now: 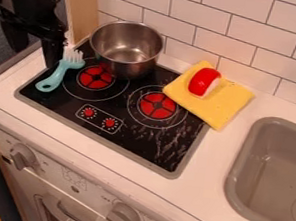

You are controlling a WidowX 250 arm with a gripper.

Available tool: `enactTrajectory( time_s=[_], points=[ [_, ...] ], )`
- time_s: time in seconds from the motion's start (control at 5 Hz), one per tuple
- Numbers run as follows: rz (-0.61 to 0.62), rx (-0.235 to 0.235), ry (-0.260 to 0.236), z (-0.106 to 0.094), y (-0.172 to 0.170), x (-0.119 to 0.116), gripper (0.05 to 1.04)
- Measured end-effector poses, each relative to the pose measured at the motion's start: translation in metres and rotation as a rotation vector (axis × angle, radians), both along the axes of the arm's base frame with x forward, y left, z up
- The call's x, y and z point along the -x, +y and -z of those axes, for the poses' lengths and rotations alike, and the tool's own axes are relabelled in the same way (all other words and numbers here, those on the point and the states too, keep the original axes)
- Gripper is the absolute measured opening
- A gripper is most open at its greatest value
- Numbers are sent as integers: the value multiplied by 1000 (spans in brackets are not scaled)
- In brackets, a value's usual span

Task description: Move the red object to the left burner

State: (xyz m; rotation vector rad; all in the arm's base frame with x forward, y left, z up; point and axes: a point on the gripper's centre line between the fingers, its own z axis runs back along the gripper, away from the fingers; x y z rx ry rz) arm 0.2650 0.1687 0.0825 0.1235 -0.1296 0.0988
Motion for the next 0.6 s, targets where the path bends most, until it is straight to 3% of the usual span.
enactTrajectory(
  time_s=[0.2,0.6],
  points=[
    [1,15,21,8,-3,1,1000],
    [159,-8,-65,-11,-56,-25,1001]
  ],
)
